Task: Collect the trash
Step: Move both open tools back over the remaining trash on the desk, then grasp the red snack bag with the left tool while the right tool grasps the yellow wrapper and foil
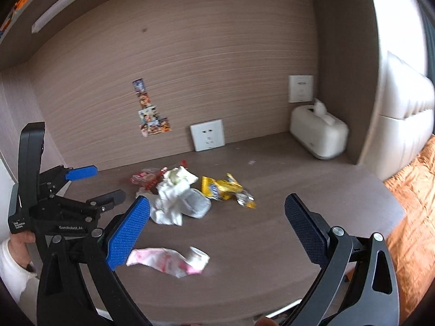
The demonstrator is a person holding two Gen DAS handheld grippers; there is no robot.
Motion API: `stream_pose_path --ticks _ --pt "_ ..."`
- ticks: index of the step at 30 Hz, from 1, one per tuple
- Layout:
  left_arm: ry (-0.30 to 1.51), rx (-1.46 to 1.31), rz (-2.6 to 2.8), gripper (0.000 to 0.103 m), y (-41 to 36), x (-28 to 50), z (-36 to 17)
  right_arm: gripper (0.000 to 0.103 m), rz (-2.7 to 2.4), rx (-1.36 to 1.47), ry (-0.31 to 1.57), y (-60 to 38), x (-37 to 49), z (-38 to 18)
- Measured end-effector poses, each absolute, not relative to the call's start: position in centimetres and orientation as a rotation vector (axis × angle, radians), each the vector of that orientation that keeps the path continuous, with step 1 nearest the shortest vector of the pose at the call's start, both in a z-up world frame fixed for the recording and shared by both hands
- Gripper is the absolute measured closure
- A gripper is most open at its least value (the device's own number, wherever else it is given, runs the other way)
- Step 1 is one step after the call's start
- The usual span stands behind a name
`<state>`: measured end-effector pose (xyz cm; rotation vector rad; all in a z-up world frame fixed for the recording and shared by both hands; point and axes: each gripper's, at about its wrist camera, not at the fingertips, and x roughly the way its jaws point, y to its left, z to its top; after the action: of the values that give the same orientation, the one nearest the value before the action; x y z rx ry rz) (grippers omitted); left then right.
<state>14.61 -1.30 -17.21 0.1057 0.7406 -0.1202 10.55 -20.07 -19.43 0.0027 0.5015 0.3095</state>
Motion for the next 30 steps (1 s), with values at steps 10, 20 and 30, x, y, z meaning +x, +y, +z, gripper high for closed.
stream_pose_path --ticks 10,20,30 --pt "0.775 0.088 -0.111 0.005 4.7 19.3 -20.0 0.004 0.314 -0.018 0.548 -14.2 15.4 -22.2" --pt "0.816 0.080 -0.159 0.005 6.3 24.1 -23.8 0.004 0.231 -0.026 0.562 -13.6 20.1 -25.3" --pt "0.886 0.061 -0.180 0.005 6.3 28.0 -27.7 0.004 0.094 0.000 0.638 -16.1 26.5 -28.7"
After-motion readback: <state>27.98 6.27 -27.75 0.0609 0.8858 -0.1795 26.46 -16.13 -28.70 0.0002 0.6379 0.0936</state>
